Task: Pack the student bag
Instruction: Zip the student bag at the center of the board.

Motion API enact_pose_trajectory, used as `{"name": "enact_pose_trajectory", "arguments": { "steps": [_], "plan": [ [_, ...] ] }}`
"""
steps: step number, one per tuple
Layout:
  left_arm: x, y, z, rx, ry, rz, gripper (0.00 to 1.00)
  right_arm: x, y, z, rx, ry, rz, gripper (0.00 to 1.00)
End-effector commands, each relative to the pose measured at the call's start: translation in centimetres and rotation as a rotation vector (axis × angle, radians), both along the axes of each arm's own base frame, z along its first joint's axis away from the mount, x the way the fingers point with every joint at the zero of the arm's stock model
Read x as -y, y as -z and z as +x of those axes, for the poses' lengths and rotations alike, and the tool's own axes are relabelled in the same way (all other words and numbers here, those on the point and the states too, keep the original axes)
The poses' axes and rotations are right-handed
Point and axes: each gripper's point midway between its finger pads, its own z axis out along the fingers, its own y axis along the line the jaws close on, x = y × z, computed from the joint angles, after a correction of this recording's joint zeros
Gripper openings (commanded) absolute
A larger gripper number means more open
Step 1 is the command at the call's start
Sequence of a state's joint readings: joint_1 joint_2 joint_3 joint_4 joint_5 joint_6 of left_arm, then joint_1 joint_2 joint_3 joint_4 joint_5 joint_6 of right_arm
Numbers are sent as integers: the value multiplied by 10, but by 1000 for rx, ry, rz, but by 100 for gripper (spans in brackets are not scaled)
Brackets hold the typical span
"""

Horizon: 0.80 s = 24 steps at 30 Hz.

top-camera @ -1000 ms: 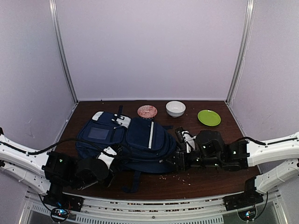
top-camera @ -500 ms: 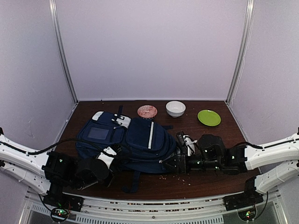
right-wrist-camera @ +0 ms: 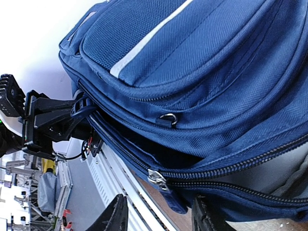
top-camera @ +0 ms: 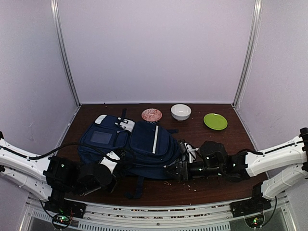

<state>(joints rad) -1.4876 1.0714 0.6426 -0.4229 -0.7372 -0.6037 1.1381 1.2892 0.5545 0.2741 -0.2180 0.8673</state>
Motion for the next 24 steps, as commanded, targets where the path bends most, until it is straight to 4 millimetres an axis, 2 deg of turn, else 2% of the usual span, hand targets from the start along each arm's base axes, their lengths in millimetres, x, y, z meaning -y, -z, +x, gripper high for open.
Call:
{"name": "enact_pose_trajectory", "arguments": {
  "steps": [1,10,14,16,24],
  "plan": [
    [-1,-21,11,54,-64,-66,0,-6,3,-5,-59,-12,69,45],
    [1,-21,10,51,-58,-67,0,-11,10,-1,-83,15,88,44],
    [1,-23,10,50,-59,-72,0,-10,21,-1,-108,26,67,50],
    [1,-24,10,50,-57,-76,0,-8,27,-2,-119,29,62,49],
    [4,-28,10,53,-51,-78,0,-13,28,0,-122,27,72,30]
  ]
}}
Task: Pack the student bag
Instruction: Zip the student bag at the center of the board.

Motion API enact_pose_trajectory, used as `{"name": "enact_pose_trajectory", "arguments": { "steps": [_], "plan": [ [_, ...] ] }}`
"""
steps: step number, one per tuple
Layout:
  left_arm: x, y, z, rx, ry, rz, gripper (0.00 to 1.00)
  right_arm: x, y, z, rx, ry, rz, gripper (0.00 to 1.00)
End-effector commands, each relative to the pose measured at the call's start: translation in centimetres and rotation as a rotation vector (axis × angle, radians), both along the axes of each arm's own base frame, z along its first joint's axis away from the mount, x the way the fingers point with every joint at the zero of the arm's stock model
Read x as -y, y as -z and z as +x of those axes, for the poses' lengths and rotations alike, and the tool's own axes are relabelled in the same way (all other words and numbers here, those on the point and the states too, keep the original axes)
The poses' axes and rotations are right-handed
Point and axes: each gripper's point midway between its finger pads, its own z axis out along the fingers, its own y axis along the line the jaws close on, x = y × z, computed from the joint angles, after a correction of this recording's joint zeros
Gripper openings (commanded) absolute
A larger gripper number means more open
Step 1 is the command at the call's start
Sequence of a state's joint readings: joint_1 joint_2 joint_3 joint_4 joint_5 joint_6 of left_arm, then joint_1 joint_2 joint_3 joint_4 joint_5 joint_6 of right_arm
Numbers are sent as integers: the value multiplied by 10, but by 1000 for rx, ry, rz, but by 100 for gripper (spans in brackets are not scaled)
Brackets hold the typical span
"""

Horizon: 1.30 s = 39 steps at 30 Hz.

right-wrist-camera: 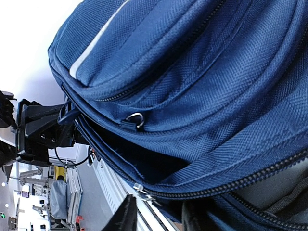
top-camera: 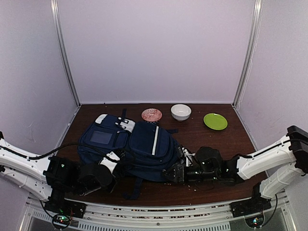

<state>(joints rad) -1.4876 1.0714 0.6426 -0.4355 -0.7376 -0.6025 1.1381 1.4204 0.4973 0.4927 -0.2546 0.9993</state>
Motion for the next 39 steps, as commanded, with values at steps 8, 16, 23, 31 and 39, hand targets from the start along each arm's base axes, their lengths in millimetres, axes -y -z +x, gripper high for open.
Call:
{"name": "enact_pose_trajectory", "arguments": {
  "steps": [8,16,23,31,39],
  "plan": [
    [5,-26,9,48,-50,-86,0,-2,-1,0,0,0,21,13],
    [3,-24,11,55,-59,-77,0,7,-3,-1,6,10,14,0],
    [-2,-19,12,54,-78,-76,0,32,8,7,43,87,-101,0],
    [-14,-16,13,53,-116,-119,0,86,31,28,56,310,-295,0],
    [-29,-3,22,40,-191,-127,0,109,32,35,72,394,-378,0]
  ]
}}
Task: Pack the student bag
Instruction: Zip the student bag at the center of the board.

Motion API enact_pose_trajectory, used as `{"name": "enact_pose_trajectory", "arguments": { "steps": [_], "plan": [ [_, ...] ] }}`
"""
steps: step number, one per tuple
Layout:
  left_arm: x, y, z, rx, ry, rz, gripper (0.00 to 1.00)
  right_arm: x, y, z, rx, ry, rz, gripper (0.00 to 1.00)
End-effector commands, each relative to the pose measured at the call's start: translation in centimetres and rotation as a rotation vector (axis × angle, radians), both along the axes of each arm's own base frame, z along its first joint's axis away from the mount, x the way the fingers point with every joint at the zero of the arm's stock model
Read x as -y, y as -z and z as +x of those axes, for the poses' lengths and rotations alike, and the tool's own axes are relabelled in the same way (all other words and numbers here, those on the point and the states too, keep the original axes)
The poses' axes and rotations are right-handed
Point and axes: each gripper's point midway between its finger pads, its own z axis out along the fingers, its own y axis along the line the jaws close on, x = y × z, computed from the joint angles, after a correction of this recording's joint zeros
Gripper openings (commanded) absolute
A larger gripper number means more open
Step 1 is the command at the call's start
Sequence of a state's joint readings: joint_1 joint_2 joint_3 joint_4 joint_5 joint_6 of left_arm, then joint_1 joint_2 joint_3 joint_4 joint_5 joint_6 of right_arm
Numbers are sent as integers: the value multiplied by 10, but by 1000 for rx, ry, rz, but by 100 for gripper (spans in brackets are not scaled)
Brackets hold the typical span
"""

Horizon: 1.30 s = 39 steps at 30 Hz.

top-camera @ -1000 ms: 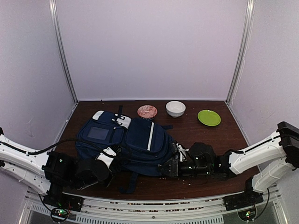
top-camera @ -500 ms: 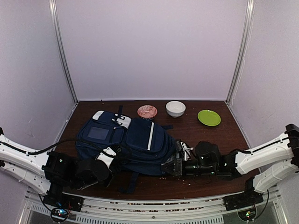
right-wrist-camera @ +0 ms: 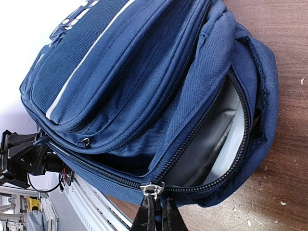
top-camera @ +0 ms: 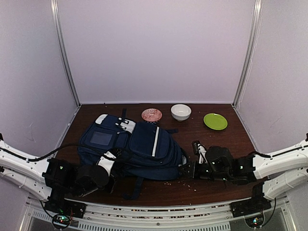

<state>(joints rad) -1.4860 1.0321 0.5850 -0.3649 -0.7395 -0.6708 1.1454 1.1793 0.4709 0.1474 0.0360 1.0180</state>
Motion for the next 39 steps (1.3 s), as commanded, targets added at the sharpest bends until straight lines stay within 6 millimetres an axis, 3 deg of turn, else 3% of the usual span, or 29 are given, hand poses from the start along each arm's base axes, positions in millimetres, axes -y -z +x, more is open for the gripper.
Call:
{"name": "enact_pose_trajectory", "arguments": {
  "steps": [1,5,10,12,14,19,24,27,31,35,39],
  "plan": [
    [-29,-5,23,56,-165,-26,0,44,31,10,7,128,-206,0],
    [-31,-4,23,56,-167,2,2,28,22,6,36,69,-205,0],
    [-24,-7,15,9,-106,40,50,6,9,-2,79,4,-207,0],
    [-24,-9,10,-20,-77,25,62,1,7,-3,85,-9,-209,0],
    [-19,-15,1,-52,-12,-6,67,-3,4,-5,91,-22,-205,0],
    [22,-49,-53,-156,364,-172,74,-10,-4,-5,112,-39,-181,0],
    [22,-80,-68,-123,449,-200,97,-14,-9,-5,120,-43,-156,0],
    [29,-91,-65,-55,444,-179,98,-23,-15,-9,128,-66,-122,0],
    [71,-95,-69,37,538,-106,98,-40,-22,-20,132,-132,-83,0],
    [109,-84,-64,144,586,-10,98,-55,-31,-33,144,-193,-62,0],
    [131,-74,-49,203,587,16,98,-60,-35,-42,146,-212,-47,0]
  ]
}}
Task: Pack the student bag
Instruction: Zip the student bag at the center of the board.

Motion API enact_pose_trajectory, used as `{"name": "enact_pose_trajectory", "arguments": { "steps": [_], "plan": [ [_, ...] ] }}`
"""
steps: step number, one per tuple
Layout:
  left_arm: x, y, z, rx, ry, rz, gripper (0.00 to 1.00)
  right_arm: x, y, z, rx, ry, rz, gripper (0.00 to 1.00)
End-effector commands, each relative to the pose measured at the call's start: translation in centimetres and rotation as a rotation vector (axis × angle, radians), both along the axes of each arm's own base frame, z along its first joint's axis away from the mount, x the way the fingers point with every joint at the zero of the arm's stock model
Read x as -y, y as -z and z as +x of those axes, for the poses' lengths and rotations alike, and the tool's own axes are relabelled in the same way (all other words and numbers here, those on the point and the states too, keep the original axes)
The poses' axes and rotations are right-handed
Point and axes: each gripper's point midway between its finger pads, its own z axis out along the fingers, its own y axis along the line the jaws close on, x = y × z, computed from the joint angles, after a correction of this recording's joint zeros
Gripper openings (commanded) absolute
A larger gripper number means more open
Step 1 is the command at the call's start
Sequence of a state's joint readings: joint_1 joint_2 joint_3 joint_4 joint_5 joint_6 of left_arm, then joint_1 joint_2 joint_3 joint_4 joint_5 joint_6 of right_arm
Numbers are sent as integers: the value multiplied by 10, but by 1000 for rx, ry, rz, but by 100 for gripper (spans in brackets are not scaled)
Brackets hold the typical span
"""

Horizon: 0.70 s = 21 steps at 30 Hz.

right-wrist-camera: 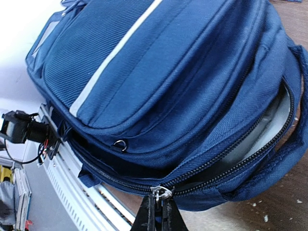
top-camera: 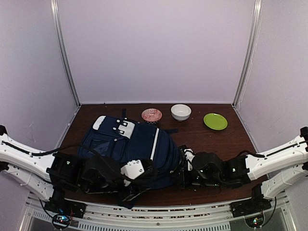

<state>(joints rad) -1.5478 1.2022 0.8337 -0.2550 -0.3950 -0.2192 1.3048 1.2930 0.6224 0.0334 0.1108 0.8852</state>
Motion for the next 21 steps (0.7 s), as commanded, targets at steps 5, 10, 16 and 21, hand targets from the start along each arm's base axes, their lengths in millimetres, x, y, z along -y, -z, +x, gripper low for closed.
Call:
{"name": "enact_pose_trajectory", "arguments": {
  "steps": [5,10,16,21],
  "plan": [
    [47,-11,30,128,46,-80,96,-17,-25,-12,20,-45,108,0],
    [73,6,24,119,113,-42,92,-13,-22,-14,18,-43,114,0],
    [95,31,22,91,142,31,82,-13,-21,-17,16,-54,123,0],
    [92,44,24,80,118,46,82,-11,-19,-19,13,-55,123,0]
  ]
}}
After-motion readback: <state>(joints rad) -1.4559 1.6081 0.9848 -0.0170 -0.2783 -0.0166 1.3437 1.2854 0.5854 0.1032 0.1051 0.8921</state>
